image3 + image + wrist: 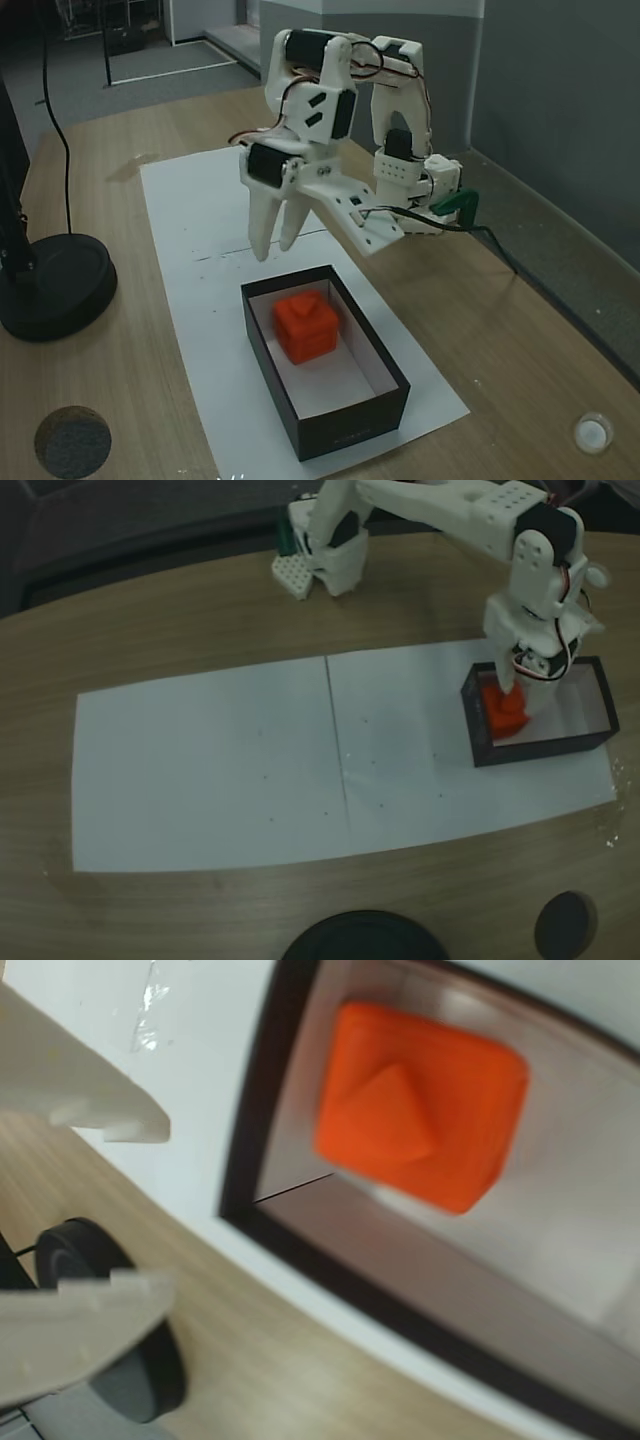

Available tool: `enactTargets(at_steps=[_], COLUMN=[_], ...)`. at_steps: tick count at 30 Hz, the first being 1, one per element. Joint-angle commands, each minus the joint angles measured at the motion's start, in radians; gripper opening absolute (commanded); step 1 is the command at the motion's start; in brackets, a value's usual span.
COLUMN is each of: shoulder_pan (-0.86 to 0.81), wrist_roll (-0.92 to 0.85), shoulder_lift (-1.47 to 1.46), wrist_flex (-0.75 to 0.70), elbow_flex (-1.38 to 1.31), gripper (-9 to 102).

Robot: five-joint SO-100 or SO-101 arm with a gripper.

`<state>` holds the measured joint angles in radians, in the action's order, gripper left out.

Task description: Grab a orange square and put it in the box.

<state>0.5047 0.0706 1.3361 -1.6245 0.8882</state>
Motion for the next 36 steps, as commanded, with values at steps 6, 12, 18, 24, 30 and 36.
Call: enactTargets(at_steps=[6,12,18,24,30,36], shoulder_pan=[-0.307,-0.477,-0.537,-0.528,-0.528,-0.528], wrist_roll=[-0.015,-0.020,-0.012,-0.014,-0.021,-0.084], shoulder_lift=[0.419,0.762,1.106,1.427,1.638,1.801], wrist_flex=[-0.104,-0.104,-0.104,-0.095,-0.089,-0.089], elbow_flex=[-0.249,-0.241,-0.064,0.207,0.423,0.566], gripper=[0,0,0,0,0,0])
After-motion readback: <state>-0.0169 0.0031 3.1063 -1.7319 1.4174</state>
